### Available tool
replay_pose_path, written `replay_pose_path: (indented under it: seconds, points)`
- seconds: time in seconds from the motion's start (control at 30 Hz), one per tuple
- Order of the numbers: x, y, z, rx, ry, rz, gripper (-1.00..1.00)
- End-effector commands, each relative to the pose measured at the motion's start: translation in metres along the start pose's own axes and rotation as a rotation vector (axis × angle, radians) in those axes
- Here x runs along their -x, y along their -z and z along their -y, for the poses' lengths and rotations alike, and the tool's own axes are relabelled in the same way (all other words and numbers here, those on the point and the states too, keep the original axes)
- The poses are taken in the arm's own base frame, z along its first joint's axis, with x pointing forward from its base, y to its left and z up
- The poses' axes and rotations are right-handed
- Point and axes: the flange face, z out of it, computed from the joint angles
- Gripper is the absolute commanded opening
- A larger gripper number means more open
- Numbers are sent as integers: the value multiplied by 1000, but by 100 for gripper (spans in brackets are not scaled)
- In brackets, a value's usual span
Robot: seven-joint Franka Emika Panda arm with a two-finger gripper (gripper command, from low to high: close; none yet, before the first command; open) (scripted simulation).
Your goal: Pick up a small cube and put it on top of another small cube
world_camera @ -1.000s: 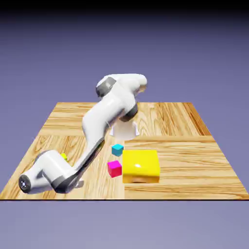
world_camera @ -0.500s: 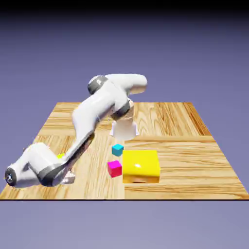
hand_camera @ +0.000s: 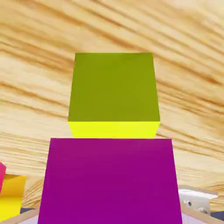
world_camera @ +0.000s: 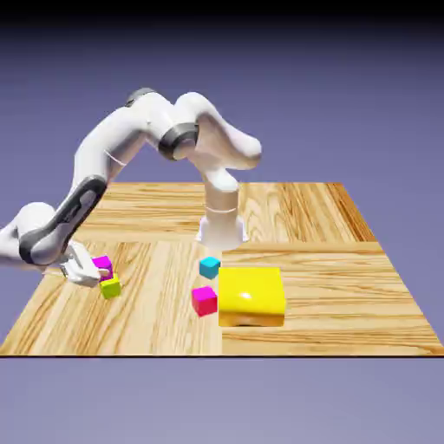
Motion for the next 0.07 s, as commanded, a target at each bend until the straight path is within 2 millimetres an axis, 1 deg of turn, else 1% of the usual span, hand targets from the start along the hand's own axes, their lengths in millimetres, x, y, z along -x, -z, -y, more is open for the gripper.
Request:
replay_pose_path:
  seconds: [0.0, 0.03]
  points:
    - [0, 0, 0, 0, 0, 0, 100]
    - [2, 11, -2, 0, 1, 1, 100]
